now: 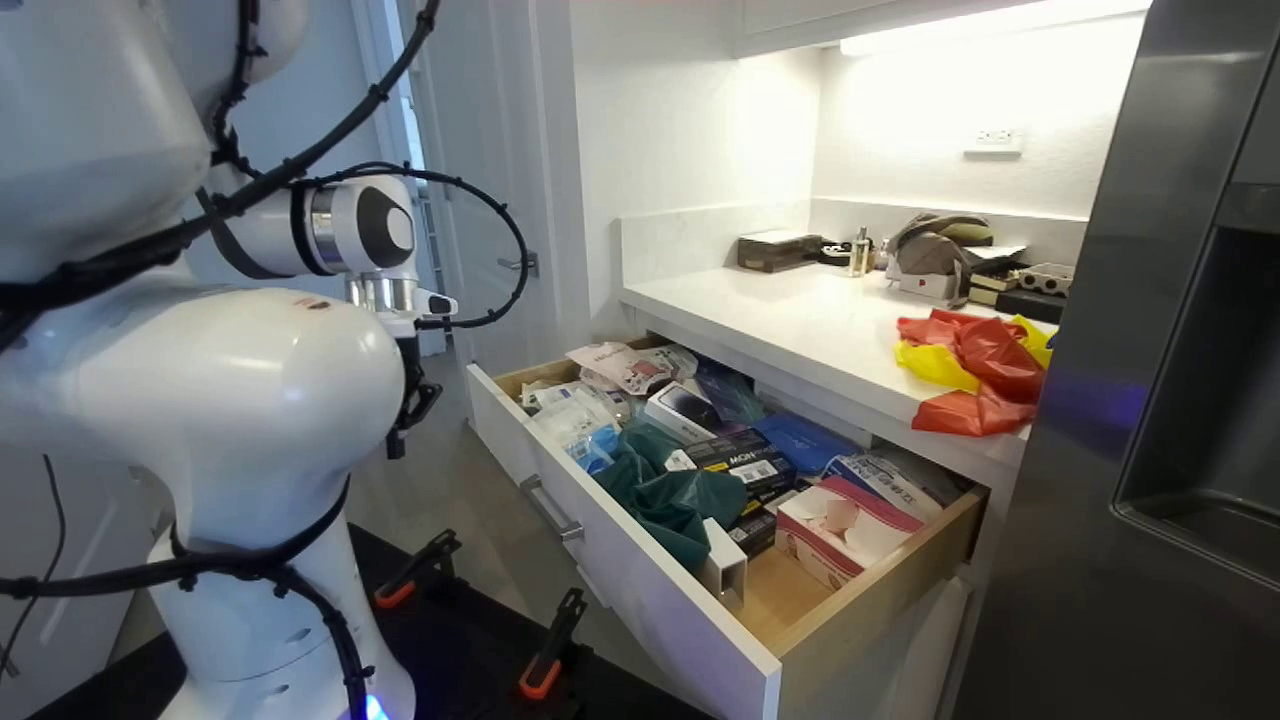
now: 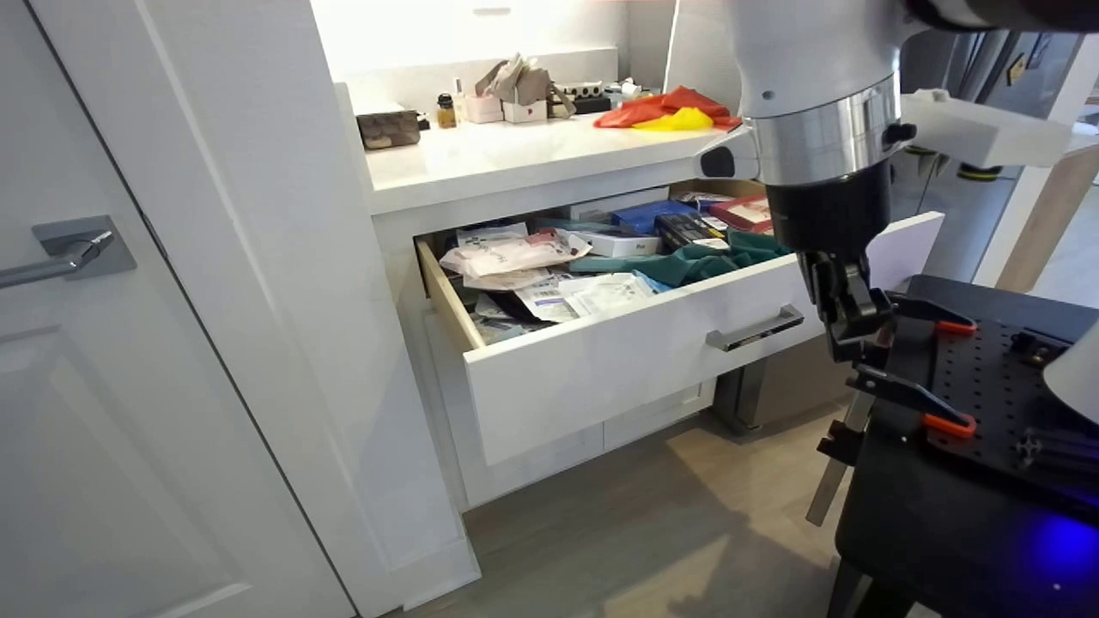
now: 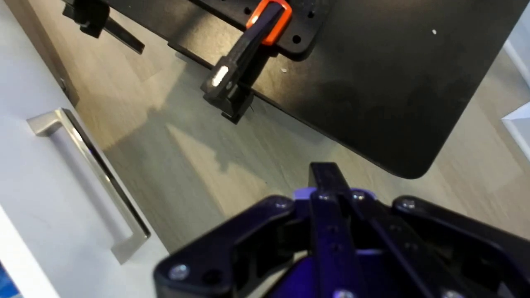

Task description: Press the plastic bag to fit into the drawer then close the drawer

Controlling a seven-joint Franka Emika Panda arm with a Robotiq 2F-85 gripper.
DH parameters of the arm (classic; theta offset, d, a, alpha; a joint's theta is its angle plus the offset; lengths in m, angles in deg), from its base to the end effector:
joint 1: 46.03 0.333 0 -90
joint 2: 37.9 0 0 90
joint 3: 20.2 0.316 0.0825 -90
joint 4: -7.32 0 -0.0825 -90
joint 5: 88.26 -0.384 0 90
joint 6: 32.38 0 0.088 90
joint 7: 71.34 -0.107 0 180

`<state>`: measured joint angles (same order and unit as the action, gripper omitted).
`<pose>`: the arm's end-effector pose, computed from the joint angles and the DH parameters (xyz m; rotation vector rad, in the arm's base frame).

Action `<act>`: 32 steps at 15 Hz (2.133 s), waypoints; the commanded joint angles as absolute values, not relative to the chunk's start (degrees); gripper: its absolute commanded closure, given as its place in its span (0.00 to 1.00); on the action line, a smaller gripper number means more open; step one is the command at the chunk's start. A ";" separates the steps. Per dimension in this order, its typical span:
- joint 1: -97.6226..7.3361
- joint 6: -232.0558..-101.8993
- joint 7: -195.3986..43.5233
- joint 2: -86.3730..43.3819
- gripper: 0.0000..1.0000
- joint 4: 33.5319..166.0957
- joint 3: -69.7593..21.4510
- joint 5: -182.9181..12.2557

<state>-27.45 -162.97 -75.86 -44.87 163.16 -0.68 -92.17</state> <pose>0.2868 0.2210 0.2390 2.8909 0.7755 -0.4590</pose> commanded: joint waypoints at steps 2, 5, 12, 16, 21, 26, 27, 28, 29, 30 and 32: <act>-30.76 -166.02 -85.05 -38.90 1.00 162.76 -2.61 -84.65; -32.86 -167.14 -92.83 -34.24 1.00 161.33 -5.40 -77.66; -33.82 -166.08 -102.24 -23.36 1.00 152.83 -15.31 -61.41; -32.74 -164.82 -103.59 -18.79 1.00 147.12 -19.08 -57.32; -32.24 -164.78 -103.79 -15.10 1.00 142.23 -22.27 -54.16; -32.15 -163.38 -104.77 -15.08 1.00 140.18 -24.82 -50.08; -32.20 -163.10 -105.28 -15.27 1.00 140.09 -25.22 -49.19; -32.35 -162.79 -106.03 -15.63 1.00 140.07 -25.59 -48.03; -32.45 -162.33 -106.56 -15.83 1.00 139.93 -25.91 -46.84; -32.64 -161.96 -107.62 -16.07 1.00 139.83 -26.16 -45.70; -33.01 -161.51 -109.97 -16.17 1.00 139.87 -26.23 -43.86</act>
<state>-33.04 -163.55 -106.47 -15.13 140.26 -25.79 -46.92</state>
